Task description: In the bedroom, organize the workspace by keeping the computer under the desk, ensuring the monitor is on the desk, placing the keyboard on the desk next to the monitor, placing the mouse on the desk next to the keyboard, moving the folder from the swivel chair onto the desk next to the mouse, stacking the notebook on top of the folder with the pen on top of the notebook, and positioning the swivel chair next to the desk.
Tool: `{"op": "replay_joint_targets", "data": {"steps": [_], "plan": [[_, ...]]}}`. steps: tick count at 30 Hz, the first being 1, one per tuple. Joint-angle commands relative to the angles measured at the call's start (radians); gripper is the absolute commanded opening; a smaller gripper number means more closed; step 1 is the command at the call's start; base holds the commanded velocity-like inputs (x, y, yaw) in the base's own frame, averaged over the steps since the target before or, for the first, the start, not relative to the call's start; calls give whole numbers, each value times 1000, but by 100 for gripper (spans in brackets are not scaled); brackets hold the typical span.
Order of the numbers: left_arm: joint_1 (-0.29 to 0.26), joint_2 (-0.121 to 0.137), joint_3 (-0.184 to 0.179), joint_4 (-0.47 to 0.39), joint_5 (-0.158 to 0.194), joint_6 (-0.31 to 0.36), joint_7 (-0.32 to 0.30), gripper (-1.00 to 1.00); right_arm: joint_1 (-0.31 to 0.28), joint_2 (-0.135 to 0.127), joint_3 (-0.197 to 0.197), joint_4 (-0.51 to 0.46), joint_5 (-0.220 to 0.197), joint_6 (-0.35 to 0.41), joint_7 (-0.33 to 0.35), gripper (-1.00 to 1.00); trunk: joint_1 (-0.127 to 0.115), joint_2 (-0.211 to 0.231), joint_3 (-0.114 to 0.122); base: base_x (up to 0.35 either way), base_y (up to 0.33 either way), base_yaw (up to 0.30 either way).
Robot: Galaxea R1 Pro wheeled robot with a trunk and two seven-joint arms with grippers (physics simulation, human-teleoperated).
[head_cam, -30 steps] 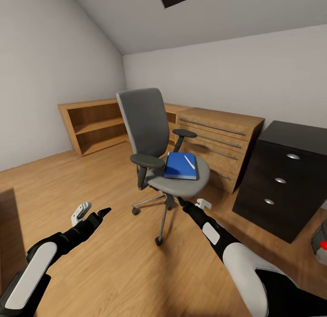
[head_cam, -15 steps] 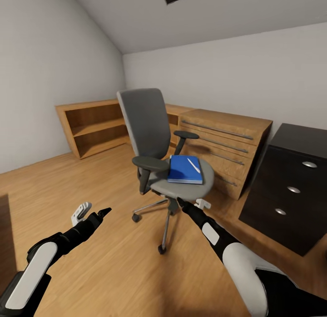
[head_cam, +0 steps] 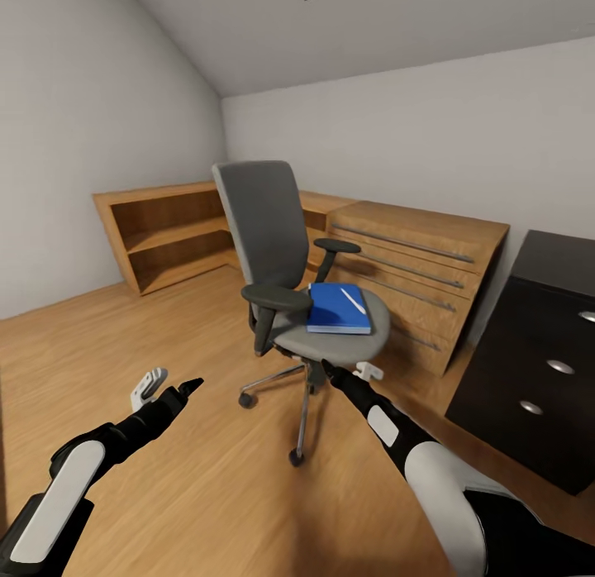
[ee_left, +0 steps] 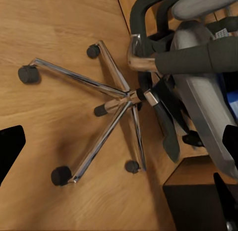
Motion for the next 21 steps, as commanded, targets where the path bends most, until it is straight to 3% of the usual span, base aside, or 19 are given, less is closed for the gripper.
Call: {"op": "replay_joint_targets", "data": {"steps": [1, 11, 21], "plan": [[-1, 0, 0, -1, 11, 1, 9, 100, -1, 1, -11, 1, -2, -1, 7, 100, 0, 0, -1, 222, 63, 0], [-1, 0, 0, -1, 13, 1, 9, 100, -1, 1, -11, 1, -2, -1, 8, 100, 0, 0, -1, 34, 10, 0], [-1, 0, -4, 0, 15, 1, 9, 100, -1, 1, -12, 2, -1, -2, 6, 100, 0, 0, -1, -281, 0, 0]]}}
